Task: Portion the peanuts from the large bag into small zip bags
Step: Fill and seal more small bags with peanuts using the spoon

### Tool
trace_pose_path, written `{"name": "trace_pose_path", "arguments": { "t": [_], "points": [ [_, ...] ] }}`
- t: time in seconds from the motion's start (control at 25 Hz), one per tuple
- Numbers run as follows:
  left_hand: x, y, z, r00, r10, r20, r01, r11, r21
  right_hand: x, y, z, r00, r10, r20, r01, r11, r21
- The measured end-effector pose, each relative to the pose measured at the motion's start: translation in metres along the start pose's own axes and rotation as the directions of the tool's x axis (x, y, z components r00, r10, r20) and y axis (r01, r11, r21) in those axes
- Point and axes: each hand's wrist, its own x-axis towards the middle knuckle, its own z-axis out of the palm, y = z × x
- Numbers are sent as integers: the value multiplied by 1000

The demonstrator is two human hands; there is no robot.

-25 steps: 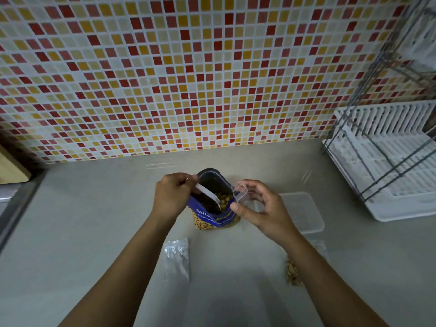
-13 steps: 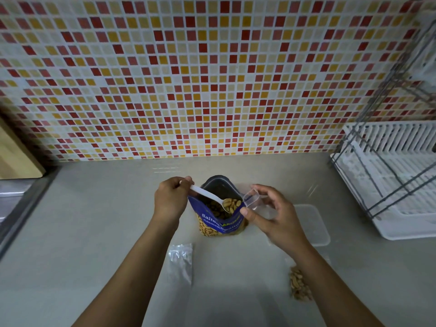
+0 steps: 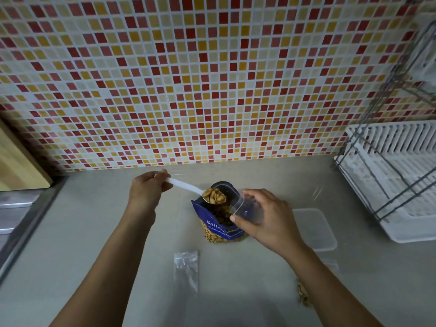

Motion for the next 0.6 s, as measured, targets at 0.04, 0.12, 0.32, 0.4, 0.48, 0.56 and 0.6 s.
{"name": "trace_pose_path", "arguments": {
  "t": [0.04, 0.12, 0.32, 0.4, 0.48, 0.56, 0.6],
  "points": [
    [0, 5, -2, 1000, 1, 4, -1, 1000, -12, 1, -2, 0, 1000, -1, 6, 1, 1000, -24],
    [-1, 13, -4, 1000, 1, 12, -1, 1000, -27, 3, -7, 1, 1000, 8, 20, -7, 998, -57],
    [-7, 24, 2, 999, 38, 37, -38, 999, -1, 6, -16, 5, 999, 29, 40, -27, 998, -52],
    [-10, 29, 6, 994, 91, 57, -94, 994, 46, 7, -18, 6, 997, 57, 47, -56, 998, -9],
    [-11, 36, 9, 983, 160, 85, -170, 978, 120, 8, -20, 7, 995, 91, 44, -94, 992, 81],
    [-16, 46, 14, 965, 234, 121, -254, 948, 189, 9, -21, 8, 992, 117, 43, -122, 981, 151],
    [-19, 52, 16, 949, 282, 143, -309, 923, 231, 10, -22, 9, 992, 122, 42, -128, 977, 173]
  ]
}}
